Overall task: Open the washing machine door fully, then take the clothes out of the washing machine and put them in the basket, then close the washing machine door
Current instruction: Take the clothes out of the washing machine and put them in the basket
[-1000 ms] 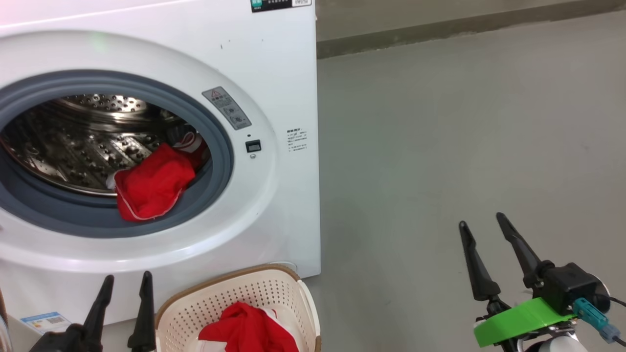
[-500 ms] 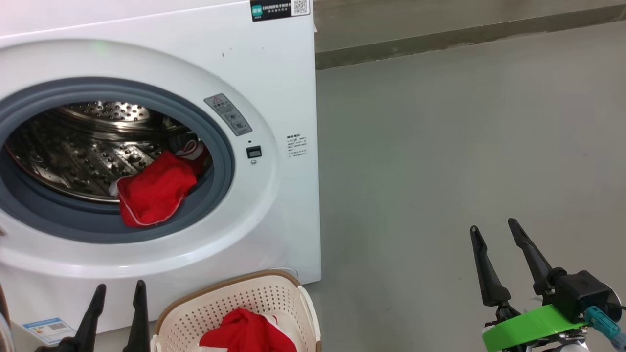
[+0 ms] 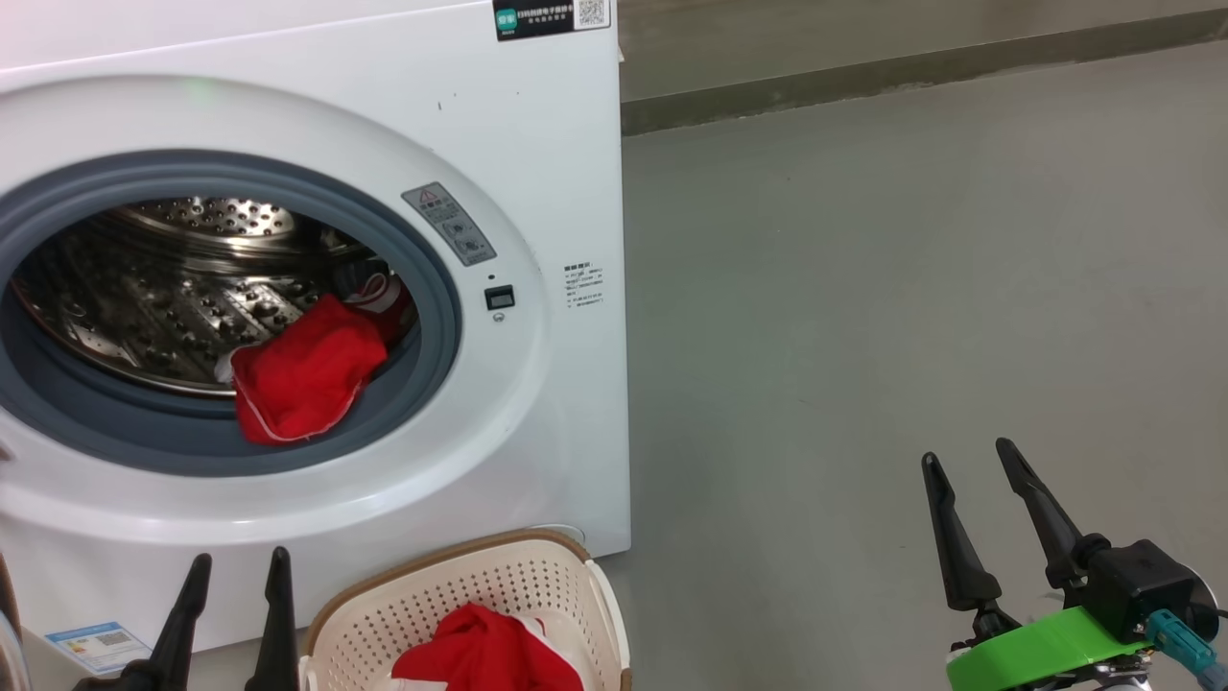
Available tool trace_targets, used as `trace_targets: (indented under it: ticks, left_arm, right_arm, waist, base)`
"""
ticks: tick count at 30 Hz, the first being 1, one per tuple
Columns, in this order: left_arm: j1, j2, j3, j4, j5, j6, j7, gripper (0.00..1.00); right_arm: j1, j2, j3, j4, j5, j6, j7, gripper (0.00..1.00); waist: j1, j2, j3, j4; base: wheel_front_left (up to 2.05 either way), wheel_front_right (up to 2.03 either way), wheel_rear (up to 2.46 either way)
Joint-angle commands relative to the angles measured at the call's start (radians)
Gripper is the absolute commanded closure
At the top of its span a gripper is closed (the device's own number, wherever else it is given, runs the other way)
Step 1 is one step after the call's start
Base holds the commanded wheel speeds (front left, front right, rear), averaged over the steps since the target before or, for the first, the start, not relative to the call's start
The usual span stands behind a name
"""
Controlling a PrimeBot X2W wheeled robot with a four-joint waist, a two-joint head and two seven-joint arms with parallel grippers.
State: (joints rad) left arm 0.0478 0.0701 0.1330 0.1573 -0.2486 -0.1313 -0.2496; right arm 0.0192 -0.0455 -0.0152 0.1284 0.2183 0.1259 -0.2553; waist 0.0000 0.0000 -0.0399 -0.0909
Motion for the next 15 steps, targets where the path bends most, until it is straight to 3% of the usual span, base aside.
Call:
trace_targets:
  ticks: [1,15]
  left_arm:
    - [-0.007,0.005,0.038,-0.030,0.014,0.001,-0.012,0.00]
    - [-0.060,-0.008,0.054,0.003,0.024,0.001,-0.012,0.00]
  right_arm:
    - [-0.019,-0.005,0.027,-0.028,-0.012,0.005,-0.006,0.00]
    - [-0.014,-0.005,0.048,-0.027,-0.011,0.005,-0.006,0.00]
  waist:
    - [0.0000,0.0000,0.000,0.000]
    - [0.0000,0.0000,0.030,0.005]
  base:
    - [0.00,0.00,0.00]
    - [0.00,0.00,0.00]
